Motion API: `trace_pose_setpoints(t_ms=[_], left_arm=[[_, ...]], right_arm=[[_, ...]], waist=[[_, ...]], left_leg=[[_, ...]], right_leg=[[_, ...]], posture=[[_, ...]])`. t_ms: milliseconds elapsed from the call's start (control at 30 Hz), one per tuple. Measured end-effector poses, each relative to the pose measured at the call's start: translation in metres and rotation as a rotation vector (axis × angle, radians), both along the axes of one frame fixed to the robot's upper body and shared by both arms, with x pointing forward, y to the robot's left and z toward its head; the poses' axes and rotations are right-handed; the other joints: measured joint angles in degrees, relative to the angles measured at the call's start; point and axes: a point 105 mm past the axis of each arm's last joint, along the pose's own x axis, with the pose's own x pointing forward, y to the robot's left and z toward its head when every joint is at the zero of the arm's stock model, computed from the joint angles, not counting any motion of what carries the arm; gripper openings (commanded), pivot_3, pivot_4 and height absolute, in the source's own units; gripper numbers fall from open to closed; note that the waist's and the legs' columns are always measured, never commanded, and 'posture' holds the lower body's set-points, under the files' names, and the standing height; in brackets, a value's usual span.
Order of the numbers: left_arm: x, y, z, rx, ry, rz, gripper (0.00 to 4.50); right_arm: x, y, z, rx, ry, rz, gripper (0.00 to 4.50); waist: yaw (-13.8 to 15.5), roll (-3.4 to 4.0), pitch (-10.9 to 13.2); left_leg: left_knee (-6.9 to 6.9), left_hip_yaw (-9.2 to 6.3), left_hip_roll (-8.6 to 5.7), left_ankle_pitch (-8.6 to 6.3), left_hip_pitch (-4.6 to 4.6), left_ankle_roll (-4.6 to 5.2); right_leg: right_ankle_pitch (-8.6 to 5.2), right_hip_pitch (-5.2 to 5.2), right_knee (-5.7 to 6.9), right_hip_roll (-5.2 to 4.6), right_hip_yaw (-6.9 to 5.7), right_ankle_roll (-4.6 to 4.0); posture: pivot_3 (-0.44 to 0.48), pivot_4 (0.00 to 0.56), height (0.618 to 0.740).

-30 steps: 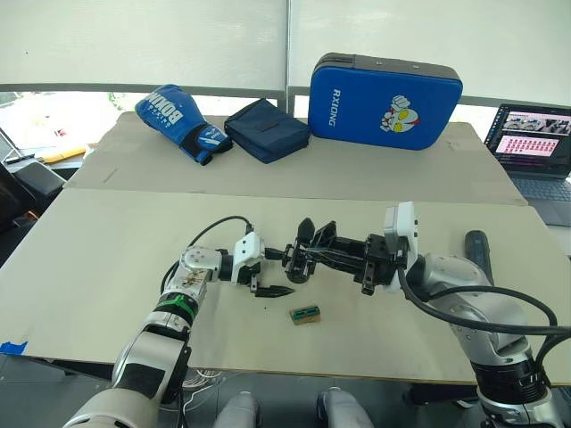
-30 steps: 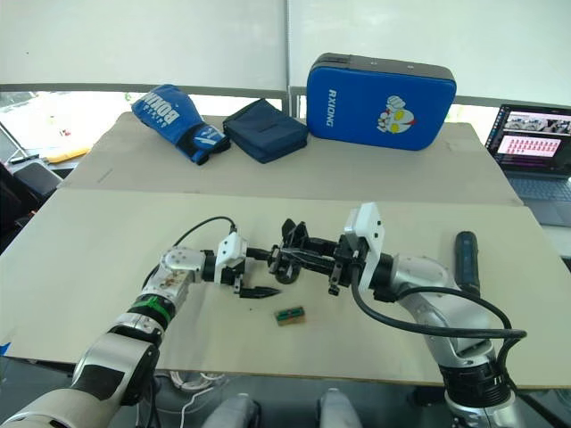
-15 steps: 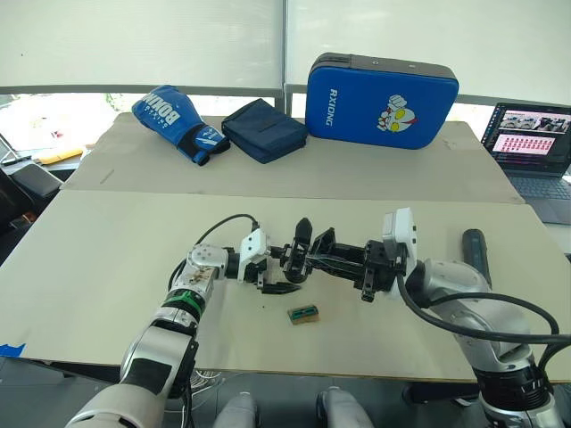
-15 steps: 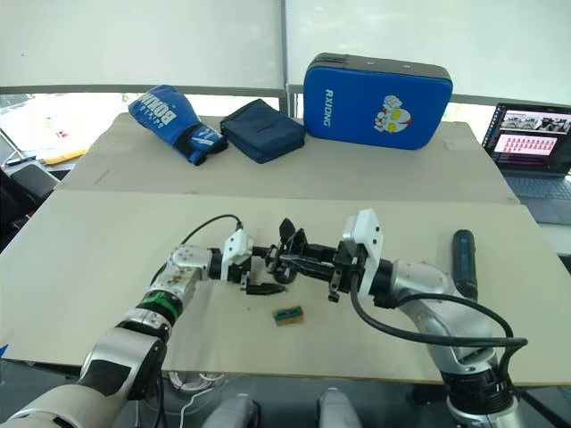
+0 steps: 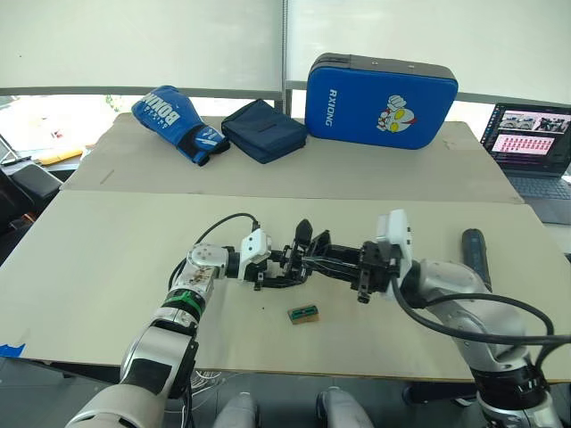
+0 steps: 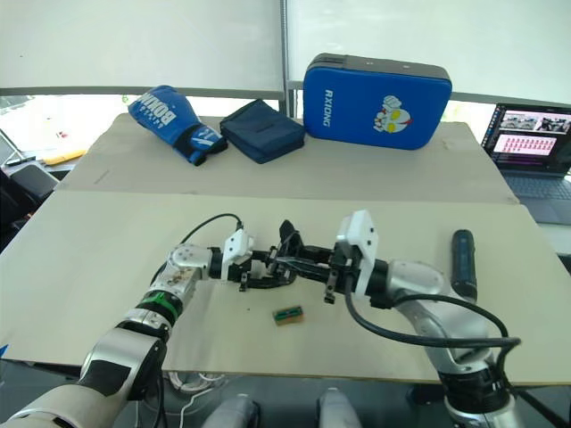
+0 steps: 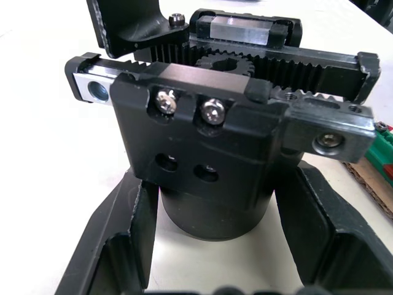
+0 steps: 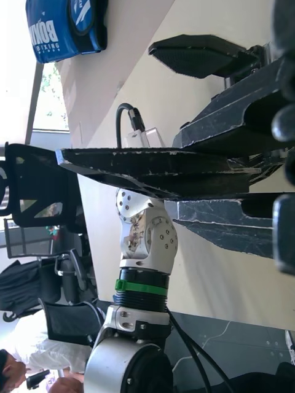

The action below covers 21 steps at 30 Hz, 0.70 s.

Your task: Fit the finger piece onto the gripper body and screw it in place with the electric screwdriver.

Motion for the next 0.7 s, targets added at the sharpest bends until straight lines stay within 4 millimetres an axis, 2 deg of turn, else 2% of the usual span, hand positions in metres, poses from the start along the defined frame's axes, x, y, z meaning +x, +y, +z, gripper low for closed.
trace_pose_setpoints(t_ms=[267, 500, 700], left_arm=[[-0.001, -0.003, -0.002, 0.003, -0.003, 0.008, 2.28], [-0.002, -0.004, -0.002, 0.006, 0.011, 0.013, 2.28], [-0.003, -0.004, -0.003, 0.013, 0.025, 0.012, 2.28]], right_arm=[[0.019, 0.013, -0.011, -0.053, -0.004, -0.006, 0.41], [0.025, 0.02, -0.03, -0.108, 0.019, 0.011, 0.41], [0.031, 0.02, -0.034, -0.138, 0.018, 0.008, 0.41]], waist=[[0.19, 0.0, 0.0], [0.18, 0.0, -0.01], [0.08, 0.0, -0.01]], left_leg=[[0.08, -0.01, -0.02, 0.0, 0.01, 0.0], [0.09, -0.01, -0.02, 0.0, 0.01, 0.0], [0.09, -0.01, -0.02, 0.0, 0.02, 0.0]], right_leg=[[0.0, 0.03, 0.02, -0.01, 0.0, 0.0], [0.0, 0.03, 0.04, -0.01, 0.0, 0.0], [0.0, 0.03, 0.05, -0.01, 0.0, 0.0]], posture=[[0.0, 0.15, 0.74], [0.0, 0.15, 0.74], [0.0, 0.15, 0.74]])
